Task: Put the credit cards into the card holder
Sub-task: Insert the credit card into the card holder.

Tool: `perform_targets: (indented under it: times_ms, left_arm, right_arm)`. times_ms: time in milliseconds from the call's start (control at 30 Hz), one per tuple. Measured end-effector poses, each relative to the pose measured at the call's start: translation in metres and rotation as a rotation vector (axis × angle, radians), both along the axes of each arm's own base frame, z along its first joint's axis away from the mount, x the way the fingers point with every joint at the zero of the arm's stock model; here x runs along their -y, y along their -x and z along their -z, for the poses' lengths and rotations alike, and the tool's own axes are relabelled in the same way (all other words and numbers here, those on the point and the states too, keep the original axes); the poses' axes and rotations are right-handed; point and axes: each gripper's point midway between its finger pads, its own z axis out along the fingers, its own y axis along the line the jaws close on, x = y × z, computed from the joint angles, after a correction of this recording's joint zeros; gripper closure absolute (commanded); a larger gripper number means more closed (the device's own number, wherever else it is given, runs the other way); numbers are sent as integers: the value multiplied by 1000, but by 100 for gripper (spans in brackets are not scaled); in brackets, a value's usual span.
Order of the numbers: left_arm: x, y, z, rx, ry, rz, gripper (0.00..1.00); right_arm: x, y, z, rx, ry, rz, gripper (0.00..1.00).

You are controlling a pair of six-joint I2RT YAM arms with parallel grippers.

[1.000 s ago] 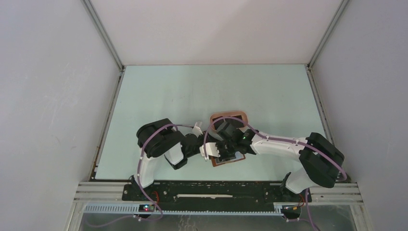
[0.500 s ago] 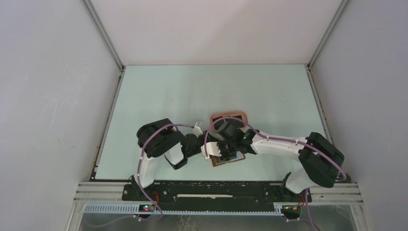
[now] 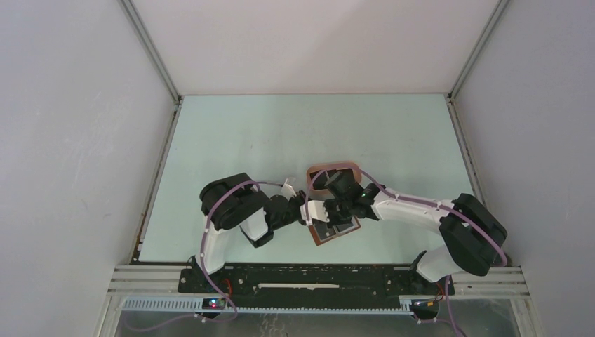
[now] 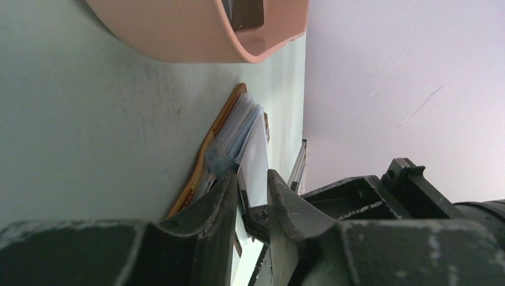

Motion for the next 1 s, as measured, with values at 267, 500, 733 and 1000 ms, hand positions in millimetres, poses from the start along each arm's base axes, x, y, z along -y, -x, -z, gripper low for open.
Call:
perform_targets:
  times_ms: [267, 500, 733, 1000]
  left_arm:
    - [0, 1, 2, -6, -6, 3, 67]
    - [0, 1, 2, -7, -7, 3, 65]
    - [-2, 1, -3, 3, -7, -3, 65]
    - [-13, 7, -27, 79, -7, -16, 64]
  right_arm:
    - [14, -10, 1, -7, 18, 50, 97]
    - [25, -18, -7, -4, 3, 95, 94]
    - [28, -19, -27, -33, -81, 131, 85]
    - [45, -18, -50, -184, -195, 239, 59]
